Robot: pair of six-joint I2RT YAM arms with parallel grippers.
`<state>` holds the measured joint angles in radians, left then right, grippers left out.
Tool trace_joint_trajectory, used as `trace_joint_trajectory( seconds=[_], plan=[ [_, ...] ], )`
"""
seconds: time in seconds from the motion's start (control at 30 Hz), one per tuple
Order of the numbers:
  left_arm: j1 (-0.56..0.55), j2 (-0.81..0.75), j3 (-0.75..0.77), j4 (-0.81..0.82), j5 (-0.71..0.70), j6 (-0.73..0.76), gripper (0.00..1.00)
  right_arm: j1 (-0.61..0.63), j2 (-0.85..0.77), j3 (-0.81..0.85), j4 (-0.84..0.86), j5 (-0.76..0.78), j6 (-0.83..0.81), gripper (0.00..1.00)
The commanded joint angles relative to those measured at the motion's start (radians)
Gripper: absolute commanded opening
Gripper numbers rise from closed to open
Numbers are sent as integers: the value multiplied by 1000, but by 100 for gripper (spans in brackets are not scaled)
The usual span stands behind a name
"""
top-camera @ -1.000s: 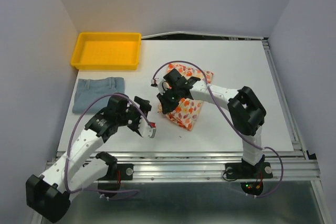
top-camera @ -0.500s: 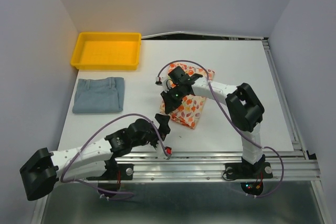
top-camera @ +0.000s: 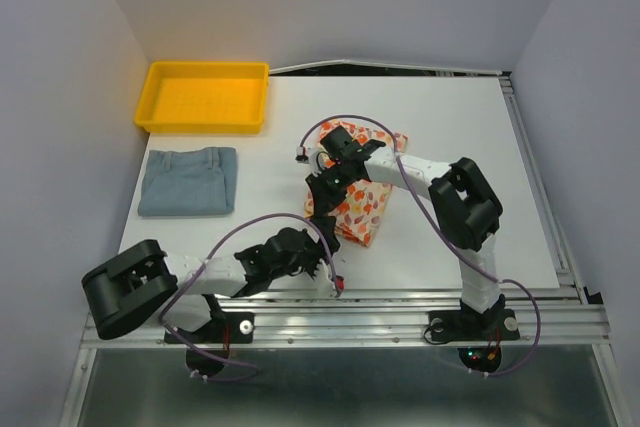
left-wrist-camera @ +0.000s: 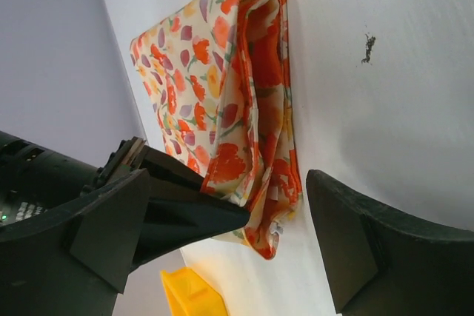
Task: Fold and stack the skirts
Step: Fold the skirt
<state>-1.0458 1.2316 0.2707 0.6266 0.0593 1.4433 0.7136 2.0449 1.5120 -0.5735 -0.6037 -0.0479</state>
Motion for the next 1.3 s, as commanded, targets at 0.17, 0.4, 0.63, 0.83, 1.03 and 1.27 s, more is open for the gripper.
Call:
trace_joint_trajectory(
  seconds=[0.17, 0.4, 0.63, 0.83, 1.03, 1.27],
  plan=[
    [23, 186, 33, 205, -39, 9, 98, -11, 1, 13, -11, -50, -4, 1],
    [46, 84, 4, 206, 58, 20, 98, -11, 20, 19, -12, 51, -16, 4],
    [33, -438, 110, -410, 336, -156, 98, -11, 34, 13, 17, 153, 20, 52],
    [29, -594, 125, -556, 291, -270, 98, 64, 41, 1, 52, 295, 17, 57],
    [29, -515, 208, -493, 182, -466, 98, 129, 32, -27, 72, 455, 13, 59],
    [29, -592, 211, -536, 221, -494, 98, 184, 32, 26, 46, 548, 26, 64]
  ],
)
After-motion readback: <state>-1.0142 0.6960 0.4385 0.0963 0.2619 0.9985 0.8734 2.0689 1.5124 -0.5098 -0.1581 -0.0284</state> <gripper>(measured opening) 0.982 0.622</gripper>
